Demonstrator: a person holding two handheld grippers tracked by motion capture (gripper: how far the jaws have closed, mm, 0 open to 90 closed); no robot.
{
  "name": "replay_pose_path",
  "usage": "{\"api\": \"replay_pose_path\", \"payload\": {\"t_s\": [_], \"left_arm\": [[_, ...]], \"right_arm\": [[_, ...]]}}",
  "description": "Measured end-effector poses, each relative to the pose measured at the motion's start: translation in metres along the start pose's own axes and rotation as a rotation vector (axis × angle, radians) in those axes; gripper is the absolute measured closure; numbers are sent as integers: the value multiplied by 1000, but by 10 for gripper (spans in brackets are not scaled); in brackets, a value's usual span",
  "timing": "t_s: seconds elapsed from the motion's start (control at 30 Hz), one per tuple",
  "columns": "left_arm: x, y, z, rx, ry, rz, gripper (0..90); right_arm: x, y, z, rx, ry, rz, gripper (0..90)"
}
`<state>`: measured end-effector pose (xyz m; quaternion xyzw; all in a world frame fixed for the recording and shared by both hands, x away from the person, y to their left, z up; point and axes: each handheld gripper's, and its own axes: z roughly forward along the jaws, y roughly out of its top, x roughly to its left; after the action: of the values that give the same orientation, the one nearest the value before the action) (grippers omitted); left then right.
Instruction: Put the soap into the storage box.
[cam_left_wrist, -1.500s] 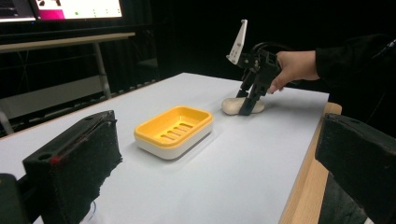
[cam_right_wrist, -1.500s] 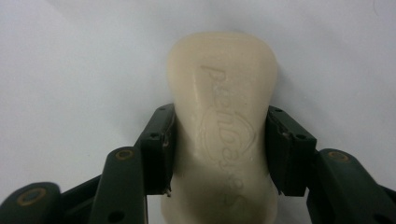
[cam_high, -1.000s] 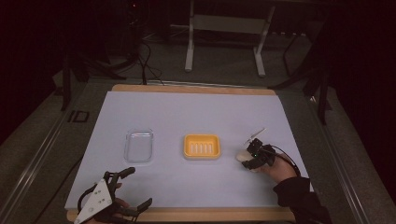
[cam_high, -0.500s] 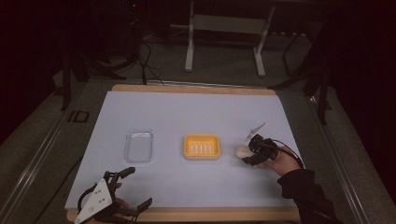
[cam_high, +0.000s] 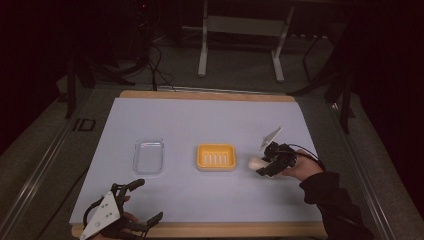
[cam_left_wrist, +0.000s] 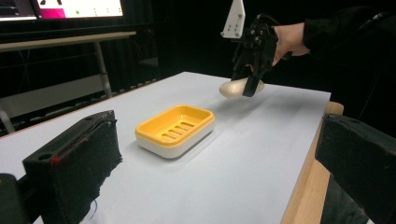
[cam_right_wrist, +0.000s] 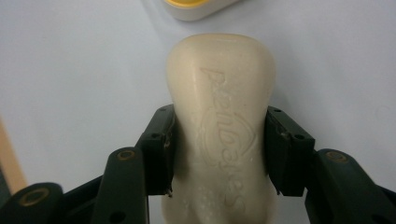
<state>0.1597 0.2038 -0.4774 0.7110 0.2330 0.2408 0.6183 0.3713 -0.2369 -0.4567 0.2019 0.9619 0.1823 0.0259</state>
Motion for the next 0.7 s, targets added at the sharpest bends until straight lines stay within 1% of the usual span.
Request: {"api": "replay_pose_path", "payload": {"t_s": [0.03, 0.17, 0.2, 0.27, 0.3, 0.33, 0.37, 0.4, 0.43, 0.47, 0.53, 0.57, 0.63, 0.7], "left_arm": [[0, 0, 0, 0, -1, 0, 1], [0, 0, 0, 0, -2, -1, 1], [0, 0, 0, 2, -1, 1, 1], [0, 0, 0, 0, -2, -2, 1], [0, 0, 0, 1, -2, -2, 1], [0, 0, 0, 1, -2, -2, 1], [0, 0, 0, 1, -2, -1, 1], [0, 0, 0, 1, -2, -1, 1], [0, 0, 0, 0, -2, -1, 1], [0, 0, 0, 0, -2, -1, 1], [0, 0, 0, 0, -3, -1, 1], [0, 0, 0, 2, -3, 1, 1], [0, 0, 0, 2, -3, 1, 1], [0, 0, -1, -1, 0, 1, 1]], "right_arm": [[0, 2, -1, 7, 11, -6, 496], [1, 9, -3, 23, 18, -50, 496], [0, 11, -4, 29, 31, -60, 496], [0, 15, -6, 28, 31, -71, 496], [0, 17, -8, 36, 41, -80, 496], [0, 17, -8, 36, 41, -80, 496], [0, 19, -10, 34, 35, -95, 496], [0, 23, -14, 31, 45, -106, 496], [1, 25, -16, 28, 39, -117, 496], [1, 28, -18, 33, 47, -121, 496], [3, 32, -21, 28, 42, -154, 496], [4, 35, -22, 33, 52, -161, 496], [4, 40, -24, 25, 47, -174, 496], [4, 44, -27, 27, 47, -197, 496]]}}
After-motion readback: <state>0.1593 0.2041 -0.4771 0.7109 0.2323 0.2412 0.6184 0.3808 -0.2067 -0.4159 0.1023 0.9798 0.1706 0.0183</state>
